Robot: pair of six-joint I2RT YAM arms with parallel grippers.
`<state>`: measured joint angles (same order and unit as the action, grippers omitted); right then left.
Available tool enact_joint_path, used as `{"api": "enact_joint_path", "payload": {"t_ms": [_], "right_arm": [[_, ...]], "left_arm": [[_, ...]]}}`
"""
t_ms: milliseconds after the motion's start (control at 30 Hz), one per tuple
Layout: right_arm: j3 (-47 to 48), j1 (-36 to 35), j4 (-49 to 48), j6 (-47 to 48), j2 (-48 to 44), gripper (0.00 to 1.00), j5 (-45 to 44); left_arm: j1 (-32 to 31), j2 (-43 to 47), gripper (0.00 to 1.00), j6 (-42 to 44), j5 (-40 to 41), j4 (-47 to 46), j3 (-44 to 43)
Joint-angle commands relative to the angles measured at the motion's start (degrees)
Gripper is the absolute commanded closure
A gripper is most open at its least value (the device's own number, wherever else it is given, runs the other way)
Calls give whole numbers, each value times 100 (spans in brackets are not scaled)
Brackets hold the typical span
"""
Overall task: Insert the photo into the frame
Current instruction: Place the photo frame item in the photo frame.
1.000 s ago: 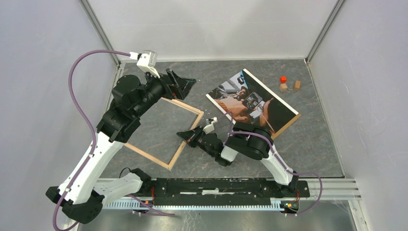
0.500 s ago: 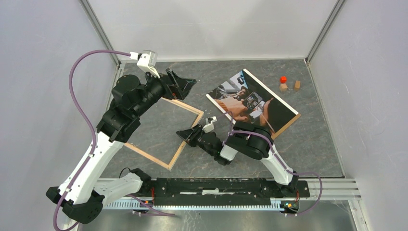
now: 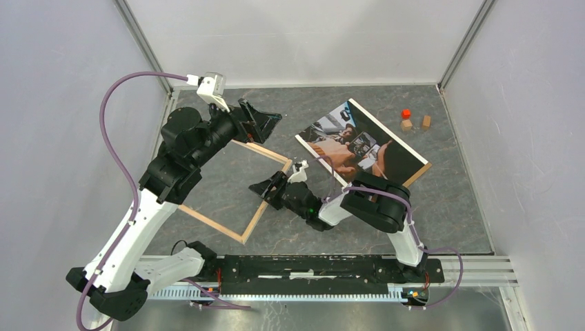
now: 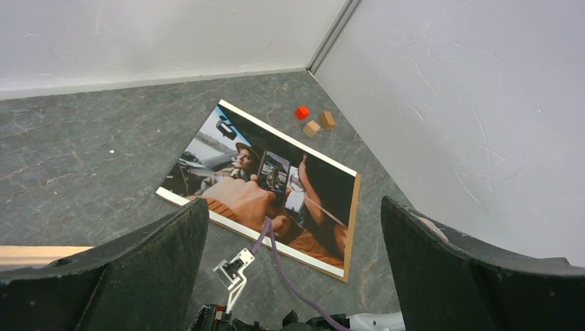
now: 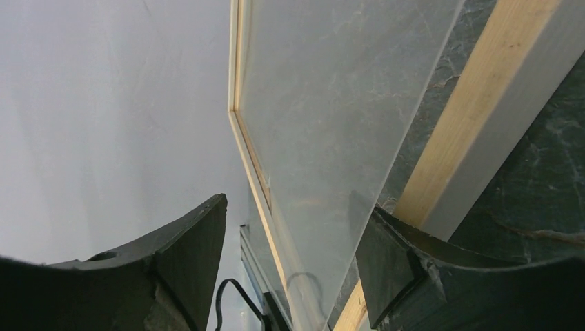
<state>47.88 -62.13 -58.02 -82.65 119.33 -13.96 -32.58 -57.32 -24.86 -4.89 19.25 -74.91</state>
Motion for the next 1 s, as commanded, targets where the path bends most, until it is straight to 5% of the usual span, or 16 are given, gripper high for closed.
{"api": "enact_joint_path", "payload": {"t_ms": [0,333,600,700,967], "right_arm": [[282,-62,1551,364,-115,27,119],[1579,-88,3601,737,178,23,149],[2357,-119,5529,956,216,2,-230],[2632,-109,6271,952,240,2,-457],[2074,-2,7171,987,-122,2,-764]], "left_arm": [[32,83,0,-260,-97,-248,16],[32,96,0,-272,-137,-255,21],[41,110,0,-272,-136,-251,23],[38,124,0,-272,-140,-261,28],[54,54,0,-281,-157,-264,37]]}}
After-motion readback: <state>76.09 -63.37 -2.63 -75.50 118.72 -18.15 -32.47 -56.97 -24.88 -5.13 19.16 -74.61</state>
